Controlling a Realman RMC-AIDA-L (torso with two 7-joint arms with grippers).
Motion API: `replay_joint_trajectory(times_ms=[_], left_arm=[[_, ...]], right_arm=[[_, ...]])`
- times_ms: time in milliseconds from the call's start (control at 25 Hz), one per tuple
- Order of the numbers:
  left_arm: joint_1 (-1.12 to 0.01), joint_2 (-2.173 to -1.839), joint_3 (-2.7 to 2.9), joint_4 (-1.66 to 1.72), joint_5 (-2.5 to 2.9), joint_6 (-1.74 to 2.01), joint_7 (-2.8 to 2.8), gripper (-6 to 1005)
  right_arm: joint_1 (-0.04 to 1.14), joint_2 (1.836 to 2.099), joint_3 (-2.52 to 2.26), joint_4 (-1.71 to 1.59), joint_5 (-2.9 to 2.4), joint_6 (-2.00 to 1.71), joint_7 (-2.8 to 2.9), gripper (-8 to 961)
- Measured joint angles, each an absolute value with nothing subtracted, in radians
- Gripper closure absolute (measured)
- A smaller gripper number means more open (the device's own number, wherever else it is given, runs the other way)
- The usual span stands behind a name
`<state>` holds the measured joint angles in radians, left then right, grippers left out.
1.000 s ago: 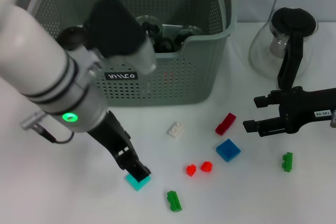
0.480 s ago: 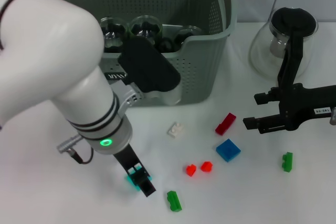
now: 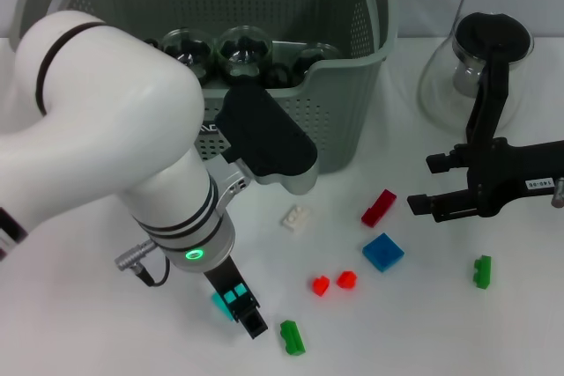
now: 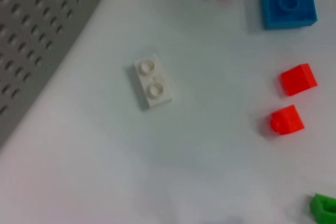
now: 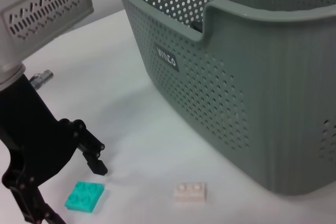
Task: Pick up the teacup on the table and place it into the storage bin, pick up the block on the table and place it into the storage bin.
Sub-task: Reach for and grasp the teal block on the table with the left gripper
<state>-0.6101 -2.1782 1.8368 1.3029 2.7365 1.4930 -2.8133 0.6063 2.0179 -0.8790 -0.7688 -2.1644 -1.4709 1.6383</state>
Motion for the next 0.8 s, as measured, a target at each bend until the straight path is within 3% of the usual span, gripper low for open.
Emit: replay_joint_trajectory(times_ms=[520, 800], left_arm=[[-0.624, -2.178, 1.862, 1.27, 2.747, 1.465, -2.82, 196], [-0.624, -2.178, 1.866, 1.267, 2.749, 1.461, -2.821, 488]], right_arm=[[0.606, 2.019, -0.879, -0.769, -2.164, -1.471, 1.638, 86], [0.607, 2.019, -0.879, -0.769, -2.164, -1.471, 1.638, 85]])
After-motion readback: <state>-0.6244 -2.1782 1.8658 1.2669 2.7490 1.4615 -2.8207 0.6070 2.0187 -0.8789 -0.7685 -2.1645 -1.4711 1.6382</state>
